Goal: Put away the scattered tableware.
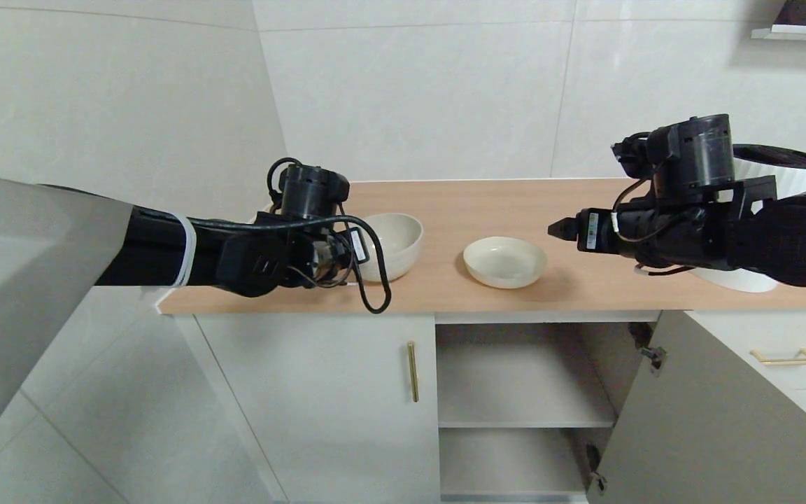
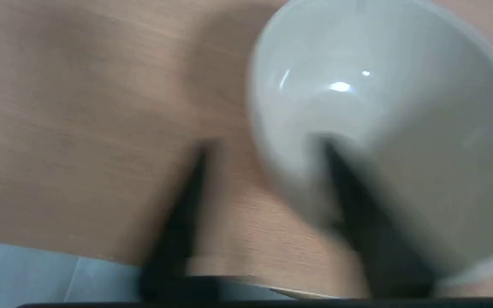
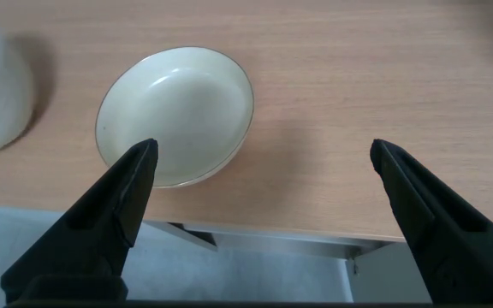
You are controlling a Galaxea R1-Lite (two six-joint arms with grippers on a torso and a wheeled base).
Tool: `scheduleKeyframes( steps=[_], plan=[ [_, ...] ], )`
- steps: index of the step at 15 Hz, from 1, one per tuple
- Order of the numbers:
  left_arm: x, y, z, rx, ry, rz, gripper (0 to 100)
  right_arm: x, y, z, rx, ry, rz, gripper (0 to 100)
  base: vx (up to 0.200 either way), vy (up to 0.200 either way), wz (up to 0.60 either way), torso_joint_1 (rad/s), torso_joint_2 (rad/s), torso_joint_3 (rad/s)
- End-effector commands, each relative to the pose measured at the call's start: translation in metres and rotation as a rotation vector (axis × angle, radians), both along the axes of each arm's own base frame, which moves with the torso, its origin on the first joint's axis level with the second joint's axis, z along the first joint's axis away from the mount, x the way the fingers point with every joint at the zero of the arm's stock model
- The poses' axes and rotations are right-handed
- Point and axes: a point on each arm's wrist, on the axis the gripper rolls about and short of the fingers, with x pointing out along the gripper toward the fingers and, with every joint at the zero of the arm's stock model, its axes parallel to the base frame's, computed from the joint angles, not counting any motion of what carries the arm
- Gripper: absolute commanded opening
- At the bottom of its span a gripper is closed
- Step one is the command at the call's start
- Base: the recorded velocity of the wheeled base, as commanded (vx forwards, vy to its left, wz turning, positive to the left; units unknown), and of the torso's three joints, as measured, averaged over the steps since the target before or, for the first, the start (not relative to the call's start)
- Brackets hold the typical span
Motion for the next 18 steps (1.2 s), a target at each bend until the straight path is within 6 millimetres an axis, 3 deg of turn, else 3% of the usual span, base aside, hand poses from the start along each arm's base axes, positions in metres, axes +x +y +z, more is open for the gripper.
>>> scheduleKeyframes(
  steps=[1, 4, 9, 18],
  plan=[
    [0.000, 0.000, 0.002, -0.003, -0.006, 0.001, 0, -0.001, 0.000, 0.001, 0.001, -0.003, 0.000, 100, 0.000, 0.000, 0.00, 0.000, 0.00, 0.000],
    [-0.006, 0.005, 0.015, -0.023, -0.031, 0.013, 0, 0.000, 0.000, 0.002, 0.001, -0.005, -0.001, 100, 0.000, 0.000, 0.00, 0.000, 0.00, 0.000],
    [-0.038, 0.019, 0.041, -0.059, -0.055, 0.006, 0, 0.003, 0.001, 0.000, -0.001, -0.004, -0.002, 100, 0.000, 0.000, 0.00, 0.000, 0.00, 0.000],
    [-0.086, 0.030, 0.060, -0.197, -0.012, -0.291, 0, 0.064, 0.030, -0.062, -0.018, 0.078, -0.147, 100, 0.000, 0.000, 0.00, 0.000, 0.00, 0.000]
  ],
)
